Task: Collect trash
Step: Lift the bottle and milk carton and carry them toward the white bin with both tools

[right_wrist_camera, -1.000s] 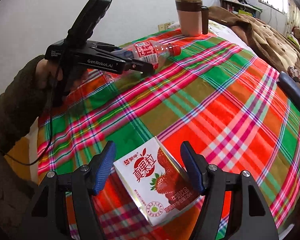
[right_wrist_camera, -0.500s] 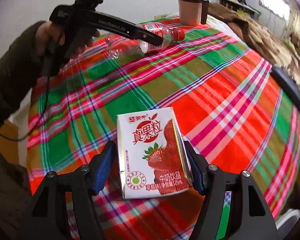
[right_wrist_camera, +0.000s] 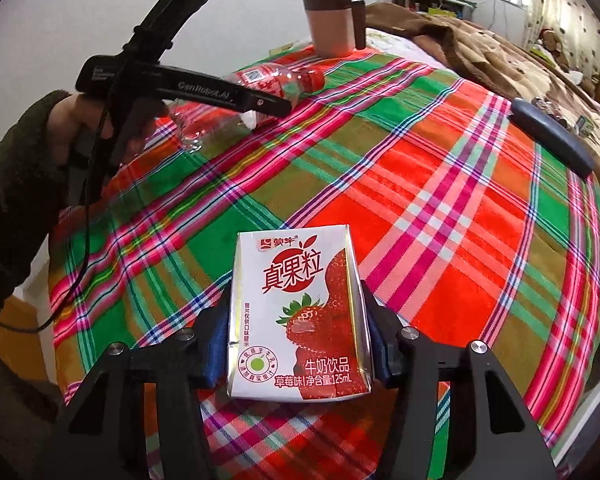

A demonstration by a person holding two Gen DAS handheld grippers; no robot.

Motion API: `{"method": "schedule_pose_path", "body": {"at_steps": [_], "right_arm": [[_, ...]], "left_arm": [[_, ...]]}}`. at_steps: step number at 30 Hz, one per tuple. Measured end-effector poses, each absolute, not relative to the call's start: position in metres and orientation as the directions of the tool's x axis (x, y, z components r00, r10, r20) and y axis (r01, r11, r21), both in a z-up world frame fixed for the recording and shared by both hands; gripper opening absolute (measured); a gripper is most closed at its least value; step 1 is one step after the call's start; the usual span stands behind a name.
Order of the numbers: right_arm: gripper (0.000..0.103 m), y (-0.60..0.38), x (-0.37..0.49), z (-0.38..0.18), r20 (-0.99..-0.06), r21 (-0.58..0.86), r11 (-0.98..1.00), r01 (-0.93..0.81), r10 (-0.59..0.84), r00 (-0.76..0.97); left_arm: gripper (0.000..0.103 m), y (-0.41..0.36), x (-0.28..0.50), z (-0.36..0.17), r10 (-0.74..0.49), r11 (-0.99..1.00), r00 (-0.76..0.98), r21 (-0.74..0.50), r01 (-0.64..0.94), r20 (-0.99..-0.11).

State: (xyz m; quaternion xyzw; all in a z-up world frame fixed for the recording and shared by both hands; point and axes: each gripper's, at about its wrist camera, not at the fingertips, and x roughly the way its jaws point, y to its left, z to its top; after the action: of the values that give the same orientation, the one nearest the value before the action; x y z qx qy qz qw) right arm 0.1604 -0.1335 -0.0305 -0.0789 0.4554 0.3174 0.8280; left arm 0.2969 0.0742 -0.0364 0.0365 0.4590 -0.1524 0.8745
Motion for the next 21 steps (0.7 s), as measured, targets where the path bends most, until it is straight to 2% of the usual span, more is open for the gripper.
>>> {"method": "schedule_pose_path", "body": {"at_steps": [11,21], "right_arm": [[0.056,-0.153,0.151,-0.016,-0.754,0.163,0.842,-0.515,0.443,0.485],[0.056,-0.191,0.137,-0.005,-0.718,0.193,0.896,-0.400,0.407,0.564]], "left_arm": [[0.061,0.054,0.264,-0.012,-0.247,0.940,0.571,-0.052,0.336,-0.783],[0.061,0.012,0.222,0.015,-0.319,0.910,0.602,-0.060,0.409,-0.732]]}}
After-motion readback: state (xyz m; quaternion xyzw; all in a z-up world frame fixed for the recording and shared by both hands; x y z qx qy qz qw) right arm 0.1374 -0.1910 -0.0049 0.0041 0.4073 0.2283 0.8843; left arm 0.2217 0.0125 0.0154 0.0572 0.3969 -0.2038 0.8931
